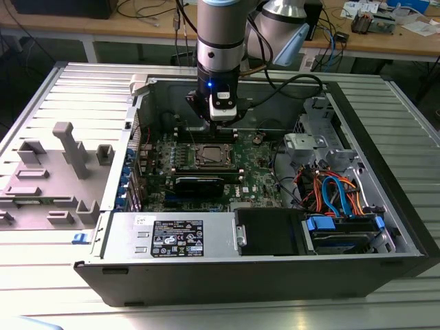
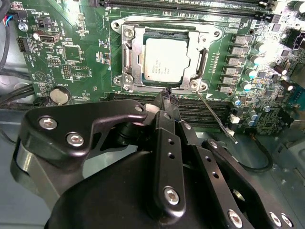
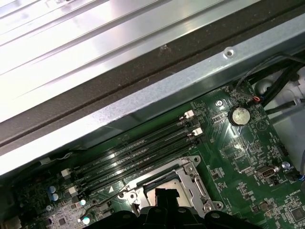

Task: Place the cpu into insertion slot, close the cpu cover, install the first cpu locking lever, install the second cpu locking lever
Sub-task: 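Install the first cpu locking lever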

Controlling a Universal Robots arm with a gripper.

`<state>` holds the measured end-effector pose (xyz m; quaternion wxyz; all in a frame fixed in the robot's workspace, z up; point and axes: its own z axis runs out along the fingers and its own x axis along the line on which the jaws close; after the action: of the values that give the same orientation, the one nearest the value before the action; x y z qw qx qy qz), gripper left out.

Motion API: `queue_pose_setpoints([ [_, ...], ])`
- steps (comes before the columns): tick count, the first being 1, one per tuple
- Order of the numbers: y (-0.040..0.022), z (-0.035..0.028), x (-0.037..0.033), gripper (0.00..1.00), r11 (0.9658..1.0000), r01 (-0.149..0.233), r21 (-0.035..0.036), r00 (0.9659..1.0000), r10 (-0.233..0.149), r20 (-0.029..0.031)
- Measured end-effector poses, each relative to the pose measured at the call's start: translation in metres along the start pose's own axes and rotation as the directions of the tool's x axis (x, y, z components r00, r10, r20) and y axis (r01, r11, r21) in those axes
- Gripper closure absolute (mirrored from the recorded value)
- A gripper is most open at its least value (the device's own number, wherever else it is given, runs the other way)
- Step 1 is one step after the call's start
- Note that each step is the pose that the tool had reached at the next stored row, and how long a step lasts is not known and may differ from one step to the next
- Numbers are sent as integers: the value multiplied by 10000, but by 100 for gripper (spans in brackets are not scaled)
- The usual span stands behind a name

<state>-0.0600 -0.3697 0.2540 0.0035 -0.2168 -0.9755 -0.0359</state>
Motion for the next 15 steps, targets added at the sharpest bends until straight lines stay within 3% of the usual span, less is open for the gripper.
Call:
queue_pose_setpoints([
  [15,0,0,0,89,9998,194,-77,9998,-195,-51],
])
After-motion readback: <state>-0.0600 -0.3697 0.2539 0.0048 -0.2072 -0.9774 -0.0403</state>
